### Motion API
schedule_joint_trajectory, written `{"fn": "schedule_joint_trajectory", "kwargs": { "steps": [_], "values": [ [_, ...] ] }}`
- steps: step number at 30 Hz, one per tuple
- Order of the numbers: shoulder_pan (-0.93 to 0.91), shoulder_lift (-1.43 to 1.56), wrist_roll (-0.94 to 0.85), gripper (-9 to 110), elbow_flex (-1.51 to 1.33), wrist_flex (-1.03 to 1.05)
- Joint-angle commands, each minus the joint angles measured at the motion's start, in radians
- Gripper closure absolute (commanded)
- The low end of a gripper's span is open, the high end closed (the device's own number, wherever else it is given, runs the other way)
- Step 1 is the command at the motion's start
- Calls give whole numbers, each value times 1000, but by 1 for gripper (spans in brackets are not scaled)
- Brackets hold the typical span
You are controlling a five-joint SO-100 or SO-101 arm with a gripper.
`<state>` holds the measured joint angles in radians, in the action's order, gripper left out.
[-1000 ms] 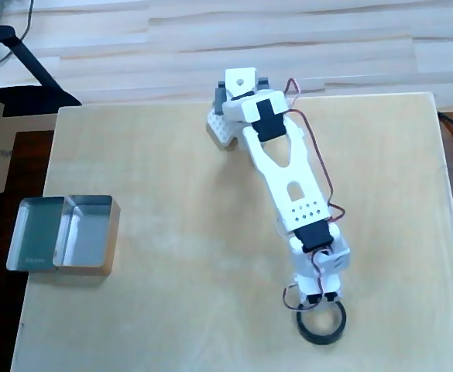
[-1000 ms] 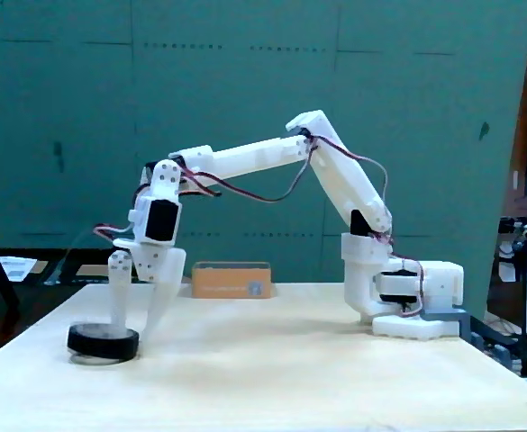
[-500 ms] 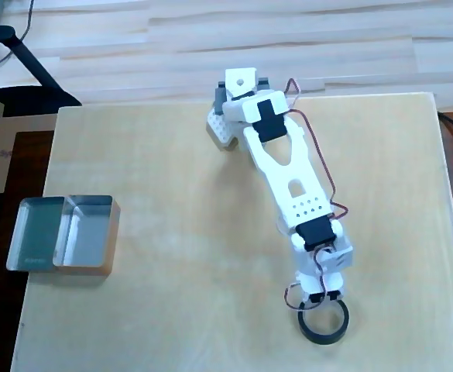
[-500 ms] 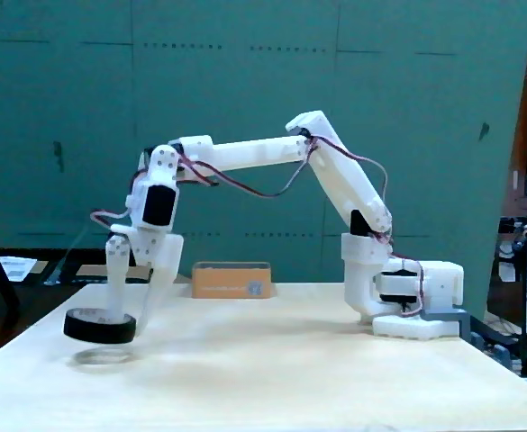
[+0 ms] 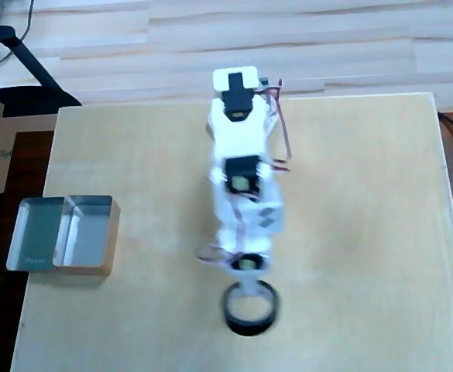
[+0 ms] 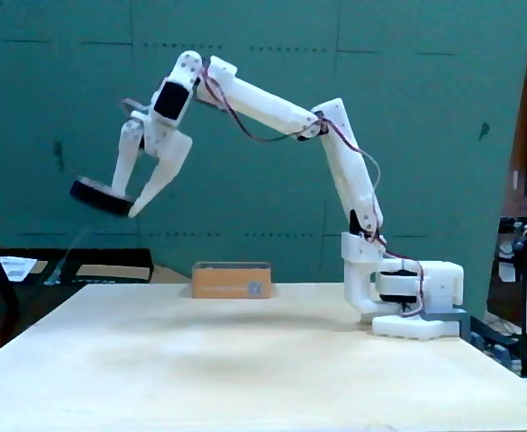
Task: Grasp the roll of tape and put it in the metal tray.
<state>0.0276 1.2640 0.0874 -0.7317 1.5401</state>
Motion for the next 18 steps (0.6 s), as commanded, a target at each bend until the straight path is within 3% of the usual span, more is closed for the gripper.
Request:
{"fn": "schedule_joint_trajectory", "kwargs": {
  "steps": [1, 13, 18],
  "values": [
    [-114, 130, -29, 102, 28, 325],
    [-502, 330, -64, 102, -298, 316],
    [-618, 367, -77, 102, -491, 179]
  ]
}}
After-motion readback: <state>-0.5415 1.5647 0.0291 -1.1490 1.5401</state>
